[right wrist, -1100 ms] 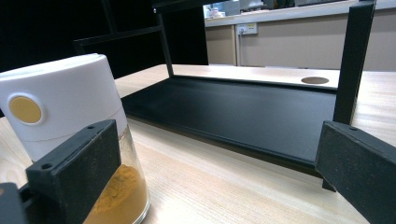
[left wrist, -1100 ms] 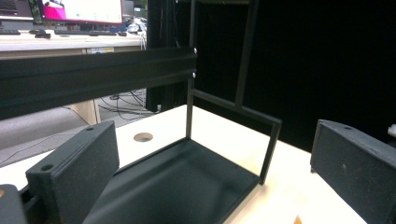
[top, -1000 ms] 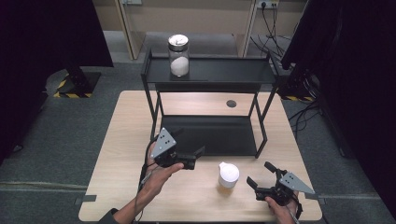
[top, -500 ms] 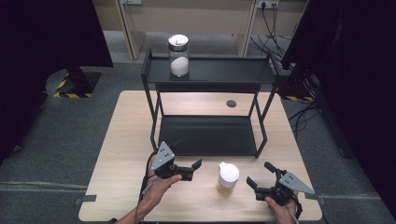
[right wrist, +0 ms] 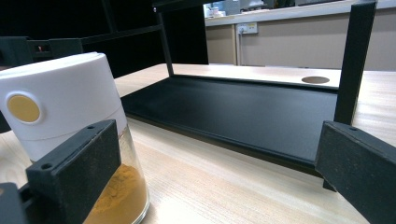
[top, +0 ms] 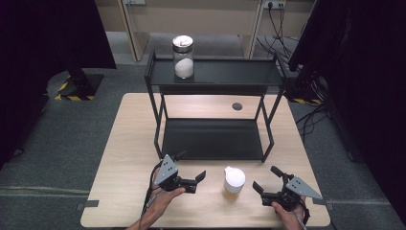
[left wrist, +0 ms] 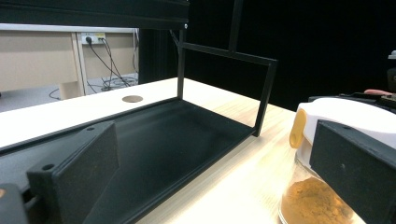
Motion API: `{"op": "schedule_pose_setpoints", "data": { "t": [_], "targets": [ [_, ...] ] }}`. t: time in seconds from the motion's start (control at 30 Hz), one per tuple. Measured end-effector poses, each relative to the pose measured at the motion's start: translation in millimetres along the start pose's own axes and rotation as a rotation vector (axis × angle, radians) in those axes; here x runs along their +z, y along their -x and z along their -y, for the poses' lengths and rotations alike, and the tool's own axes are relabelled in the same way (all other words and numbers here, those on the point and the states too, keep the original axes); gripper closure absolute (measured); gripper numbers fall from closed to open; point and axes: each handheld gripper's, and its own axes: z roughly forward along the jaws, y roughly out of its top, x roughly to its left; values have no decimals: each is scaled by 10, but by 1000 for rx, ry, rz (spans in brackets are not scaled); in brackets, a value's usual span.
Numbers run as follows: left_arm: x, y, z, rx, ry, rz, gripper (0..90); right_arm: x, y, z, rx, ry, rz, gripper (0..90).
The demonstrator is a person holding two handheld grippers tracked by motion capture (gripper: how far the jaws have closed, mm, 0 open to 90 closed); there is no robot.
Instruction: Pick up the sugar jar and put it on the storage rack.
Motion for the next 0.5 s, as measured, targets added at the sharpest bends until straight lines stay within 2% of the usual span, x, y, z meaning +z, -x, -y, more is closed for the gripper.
{"op": "schedule_pose_setpoints", "data": {
  "t": [0.2, 0.5],
  "targets": [
    [-10, -9, 90, 1, 4, 16, 9, 1, 1, -1, -1, 1, -2, 5],
    [-28, -26, 178, -3, -4, 9, 9, 1, 12, 2, 1, 2, -2, 5]
  ]
}}
